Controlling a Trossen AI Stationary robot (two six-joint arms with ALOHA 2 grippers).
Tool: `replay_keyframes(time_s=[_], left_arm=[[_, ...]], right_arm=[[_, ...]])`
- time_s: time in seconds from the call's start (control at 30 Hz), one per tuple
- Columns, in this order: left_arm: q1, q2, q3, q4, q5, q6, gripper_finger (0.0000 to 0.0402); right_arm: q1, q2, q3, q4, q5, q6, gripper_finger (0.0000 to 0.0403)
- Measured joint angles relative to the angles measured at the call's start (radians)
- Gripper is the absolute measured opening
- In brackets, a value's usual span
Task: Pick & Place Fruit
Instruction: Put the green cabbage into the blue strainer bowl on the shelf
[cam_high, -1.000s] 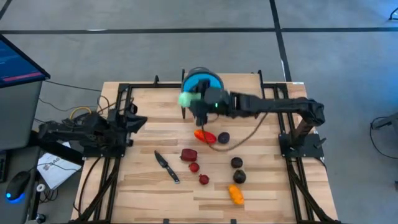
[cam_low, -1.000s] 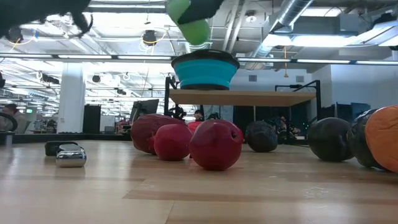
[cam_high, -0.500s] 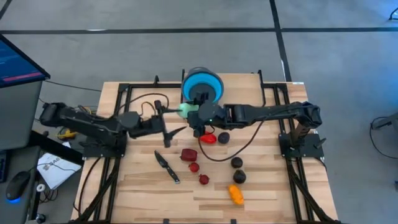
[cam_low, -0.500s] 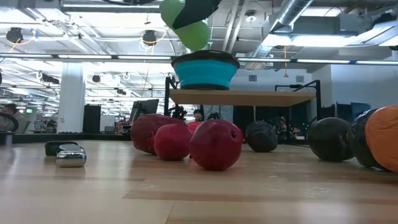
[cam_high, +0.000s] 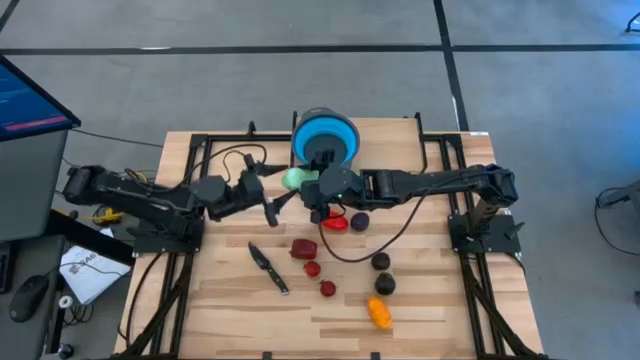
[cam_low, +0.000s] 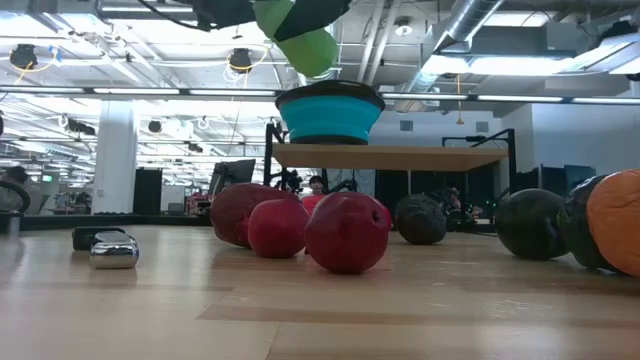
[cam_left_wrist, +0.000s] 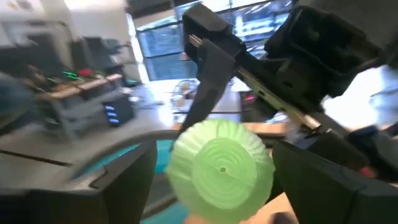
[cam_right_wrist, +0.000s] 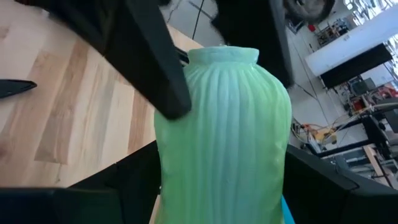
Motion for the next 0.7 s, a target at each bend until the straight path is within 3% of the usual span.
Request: replay_keyframes(time_s=[0.1, 0.23, 0.7], left_arm=[[0.042, 0.0, 0.0, 0.001, 0.108, -0.126, 0.0283], [0.077, 0.0, 0.0, 0.001, 0.177, -0.177, 0.0254], [0.08, -0.002, 0.0, -0.004, 0.21, -0.186, 0.0186]], right_arm=[[0.008, 0.0, 0.0, -0.004, 0.0, -0.003, 0.028], [0.007, 0.0, 0.0, -0.008, 0.0, 0.0, 0.028], [0.014, -0.006, -0.002, -0.05, -0.002, 0.105, 0.0281]])
